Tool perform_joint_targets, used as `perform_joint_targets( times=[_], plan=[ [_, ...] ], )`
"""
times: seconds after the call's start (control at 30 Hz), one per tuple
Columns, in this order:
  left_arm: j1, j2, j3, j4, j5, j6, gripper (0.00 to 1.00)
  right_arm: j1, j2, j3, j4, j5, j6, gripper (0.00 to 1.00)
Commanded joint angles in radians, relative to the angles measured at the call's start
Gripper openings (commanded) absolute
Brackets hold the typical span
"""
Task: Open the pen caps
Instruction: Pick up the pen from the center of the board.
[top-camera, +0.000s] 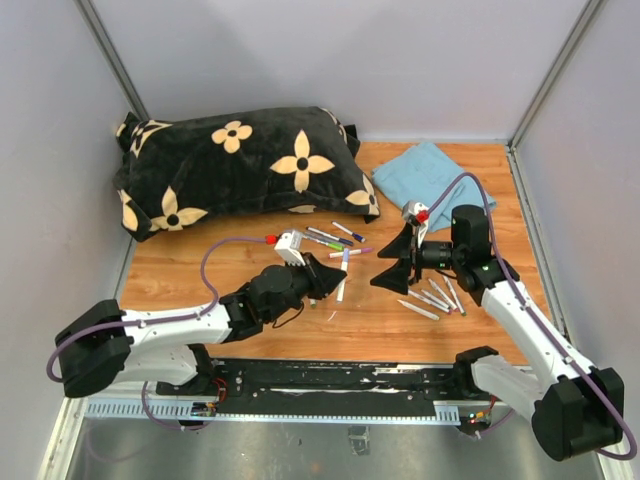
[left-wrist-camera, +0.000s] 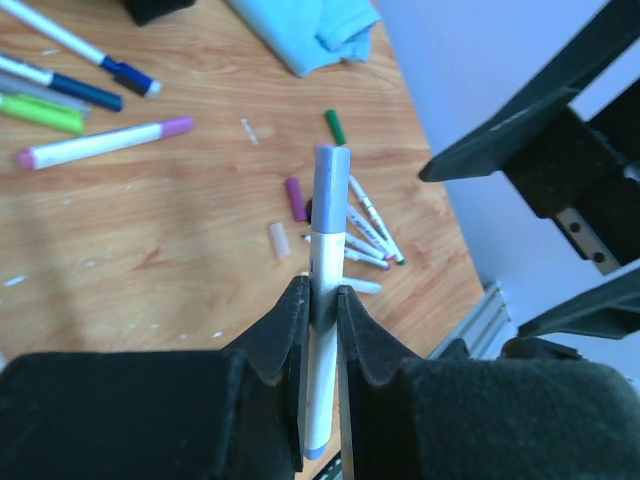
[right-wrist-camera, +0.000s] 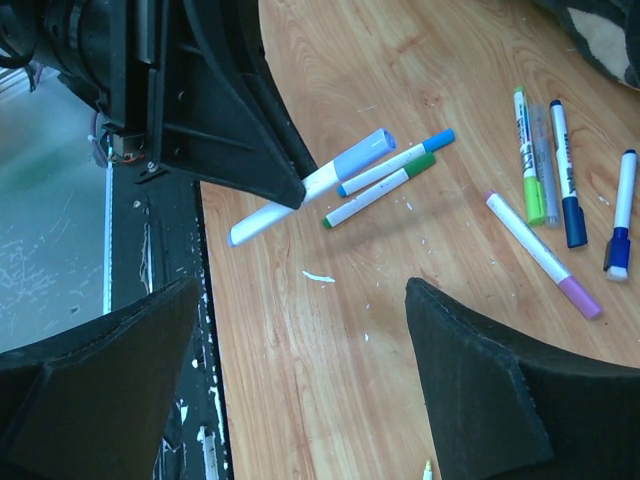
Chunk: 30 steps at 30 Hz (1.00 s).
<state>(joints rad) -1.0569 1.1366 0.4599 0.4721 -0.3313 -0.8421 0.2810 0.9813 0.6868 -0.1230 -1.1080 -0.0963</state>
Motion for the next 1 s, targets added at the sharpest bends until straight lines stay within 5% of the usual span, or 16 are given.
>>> perform_joint_targets(
  times=[0.0, 0.47, 0.97],
  plan=[
    [0.004, 0.041, 0.017, 0.240, 0.067, 0.027, 0.00, -0.008, -0.007, -0.015, 0.069, 0.043, 0.095, 0.86],
    [0.004, 0.055, 0.003, 0.448, 0.064, 0.025, 0.00, -0.046, -0.039, -0.079, 0.264, -0.031, 0.347, 0.82],
    [-0.022, 0.246, 0.128, 0.561, 0.024, -0.003, 0.00, 0.037, -0.053, -0.132, 0.412, 0.043, 0.486, 0.79]
  ],
)
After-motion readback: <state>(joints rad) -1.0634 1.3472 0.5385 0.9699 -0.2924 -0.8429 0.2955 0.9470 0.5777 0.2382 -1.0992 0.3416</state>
